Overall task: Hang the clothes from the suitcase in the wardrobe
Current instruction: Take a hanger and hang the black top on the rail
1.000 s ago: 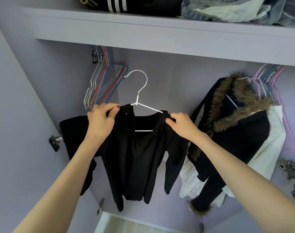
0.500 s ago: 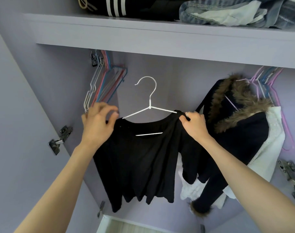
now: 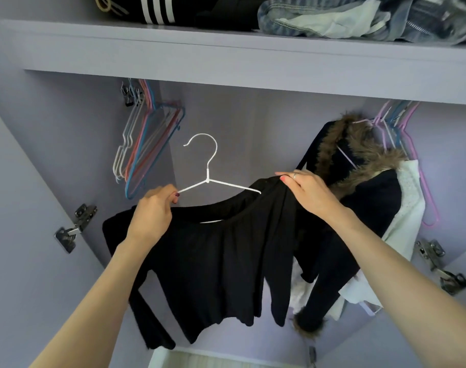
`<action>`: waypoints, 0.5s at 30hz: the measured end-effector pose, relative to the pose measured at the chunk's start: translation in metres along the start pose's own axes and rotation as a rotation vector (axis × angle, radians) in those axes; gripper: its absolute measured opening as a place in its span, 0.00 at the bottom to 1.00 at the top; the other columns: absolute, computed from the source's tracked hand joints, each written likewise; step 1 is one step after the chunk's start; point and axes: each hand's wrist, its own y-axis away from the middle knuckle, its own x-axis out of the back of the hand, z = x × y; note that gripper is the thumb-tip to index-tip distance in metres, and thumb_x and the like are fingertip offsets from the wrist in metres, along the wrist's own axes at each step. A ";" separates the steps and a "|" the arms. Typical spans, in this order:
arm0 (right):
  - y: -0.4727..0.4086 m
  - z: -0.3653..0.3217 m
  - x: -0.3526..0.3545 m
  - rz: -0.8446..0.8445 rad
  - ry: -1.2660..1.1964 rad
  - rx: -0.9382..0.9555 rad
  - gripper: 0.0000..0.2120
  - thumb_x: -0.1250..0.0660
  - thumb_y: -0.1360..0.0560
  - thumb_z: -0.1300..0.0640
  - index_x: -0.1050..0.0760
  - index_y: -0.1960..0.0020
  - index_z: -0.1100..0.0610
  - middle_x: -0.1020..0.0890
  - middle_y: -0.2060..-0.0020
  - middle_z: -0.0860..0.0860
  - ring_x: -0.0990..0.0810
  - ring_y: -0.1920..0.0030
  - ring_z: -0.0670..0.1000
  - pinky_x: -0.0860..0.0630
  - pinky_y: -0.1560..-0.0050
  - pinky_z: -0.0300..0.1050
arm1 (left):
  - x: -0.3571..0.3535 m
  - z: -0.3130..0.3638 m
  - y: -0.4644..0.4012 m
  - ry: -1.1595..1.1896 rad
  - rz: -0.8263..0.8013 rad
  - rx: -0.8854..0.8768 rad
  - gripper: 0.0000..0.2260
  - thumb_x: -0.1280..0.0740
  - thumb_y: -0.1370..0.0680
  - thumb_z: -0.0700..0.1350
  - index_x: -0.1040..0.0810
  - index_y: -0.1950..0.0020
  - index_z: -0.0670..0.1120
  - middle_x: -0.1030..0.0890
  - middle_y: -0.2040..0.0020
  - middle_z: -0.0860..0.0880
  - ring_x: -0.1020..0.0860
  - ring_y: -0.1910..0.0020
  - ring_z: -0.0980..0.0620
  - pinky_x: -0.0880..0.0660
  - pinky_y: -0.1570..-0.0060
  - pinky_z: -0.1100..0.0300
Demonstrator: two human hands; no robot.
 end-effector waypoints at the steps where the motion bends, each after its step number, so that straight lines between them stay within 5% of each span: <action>1: 0.004 0.004 0.002 0.005 -0.014 -0.032 0.16 0.43 0.19 0.54 0.24 0.36 0.57 0.20 0.42 0.56 0.26 0.39 0.56 0.33 0.34 0.48 | 0.000 0.002 0.000 0.020 0.024 0.014 0.10 0.44 0.23 0.29 0.24 0.55 0.38 0.27 0.61 0.46 0.30 0.60 0.48 0.33 0.59 0.56; 5: 0.020 0.002 -0.003 -0.124 -0.050 -0.095 0.19 0.36 0.23 0.51 0.27 0.33 0.55 0.23 0.39 0.52 0.29 0.35 0.51 0.35 0.35 0.41 | 0.001 0.012 -0.004 0.047 0.072 -0.024 0.11 0.45 0.24 0.28 0.25 0.56 0.38 0.27 0.61 0.46 0.31 0.59 0.47 0.37 0.58 0.59; 10: 0.019 -0.008 -0.008 -0.177 0.078 -0.067 0.15 0.37 0.23 0.50 0.24 0.45 0.61 0.22 0.53 0.52 0.23 0.49 0.54 0.26 0.44 0.52 | -0.004 0.019 -0.007 0.071 0.024 -0.095 0.10 0.44 0.22 0.29 0.26 0.57 0.38 0.29 0.61 0.46 0.32 0.63 0.49 0.36 0.65 0.65; 12: 0.023 -0.012 -0.008 -0.160 0.009 -0.141 0.18 0.37 0.22 0.50 0.24 0.41 0.63 0.20 0.46 0.54 0.22 0.44 0.55 0.27 0.40 0.52 | -0.007 0.020 -0.008 0.080 0.006 -0.064 0.10 0.44 0.21 0.32 0.24 0.56 0.38 0.27 0.60 0.44 0.30 0.63 0.47 0.36 0.65 0.64; 15: 0.028 -0.008 -0.011 -0.141 0.043 -0.238 0.19 0.39 0.22 0.47 0.24 0.43 0.62 0.18 0.48 0.58 0.22 0.44 0.59 0.26 0.43 0.53 | -0.016 0.022 -0.007 0.083 -0.018 -0.047 0.10 0.42 0.20 0.37 0.22 0.46 0.39 0.23 0.52 0.41 0.25 0.54 0.44 0.34 0.53 0.63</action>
